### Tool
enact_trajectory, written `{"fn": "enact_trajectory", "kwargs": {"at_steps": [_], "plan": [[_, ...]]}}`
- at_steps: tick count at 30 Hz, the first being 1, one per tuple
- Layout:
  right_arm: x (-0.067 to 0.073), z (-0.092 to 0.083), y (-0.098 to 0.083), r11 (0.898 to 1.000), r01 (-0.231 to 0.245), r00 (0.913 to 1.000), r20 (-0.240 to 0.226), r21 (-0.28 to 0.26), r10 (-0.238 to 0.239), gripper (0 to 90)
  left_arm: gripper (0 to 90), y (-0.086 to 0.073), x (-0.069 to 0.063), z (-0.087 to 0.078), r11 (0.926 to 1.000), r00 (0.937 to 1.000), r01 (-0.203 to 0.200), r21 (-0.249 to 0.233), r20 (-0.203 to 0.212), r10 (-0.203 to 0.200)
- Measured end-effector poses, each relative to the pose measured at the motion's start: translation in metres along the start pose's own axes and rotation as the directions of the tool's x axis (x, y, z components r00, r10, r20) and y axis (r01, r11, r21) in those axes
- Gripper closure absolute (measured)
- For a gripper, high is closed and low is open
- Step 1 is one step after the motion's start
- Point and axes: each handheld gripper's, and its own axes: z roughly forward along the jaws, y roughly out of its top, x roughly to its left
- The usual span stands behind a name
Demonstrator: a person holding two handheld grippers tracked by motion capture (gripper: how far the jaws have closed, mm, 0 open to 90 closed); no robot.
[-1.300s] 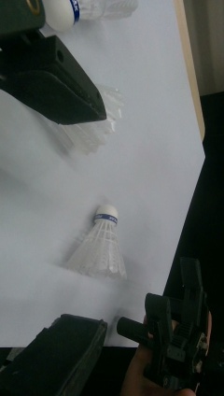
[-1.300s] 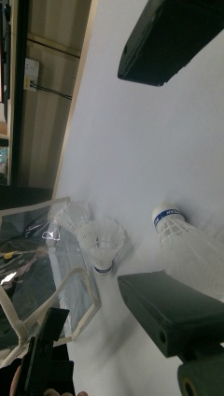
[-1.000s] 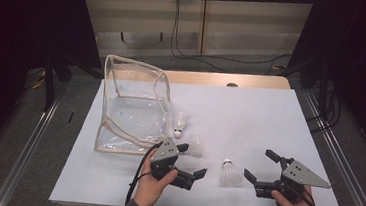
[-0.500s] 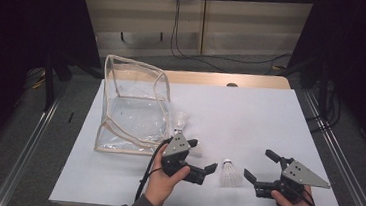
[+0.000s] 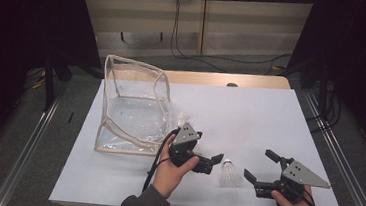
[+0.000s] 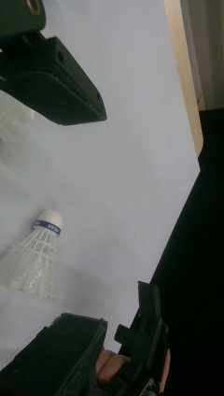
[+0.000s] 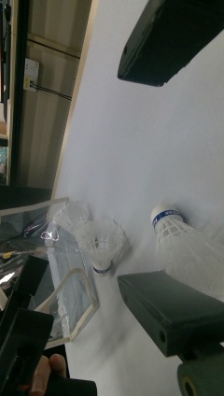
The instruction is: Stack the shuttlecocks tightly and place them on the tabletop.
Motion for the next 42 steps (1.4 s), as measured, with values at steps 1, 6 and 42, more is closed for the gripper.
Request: {"fn": "enact_trajectory", "kwargs": {"at_steps": [1, 6, 42], "plan": [[0.0, 0.0, 0.0, 1.0, 0.001, 1.0, 0.0, 0.001, -0.001, 2.6, 2.5, 0.002, 0.001, 0.001, 1.0, 1.0, 0.0, -0.005, 0.001, 0.0], [0.0, 0.0, 0.0, 1.0, -0.001, 1.0, -0.002, -0.001, 0.001, 2.6, 2.6, 0.01, 0.005, 0.004, 1.0, 1.0, 0.008, -0.004, -0.004, -0.008], [-0.001, 0.0, 0.0, 1.0, 0.001, 1.0, -0.01, -0.002, -0.001, 2.6, 2.8, 0.04, 0.035, 0.029, 0.9971, 0.9917, 0.062, 0.044, -0.115, -0.056]]}}
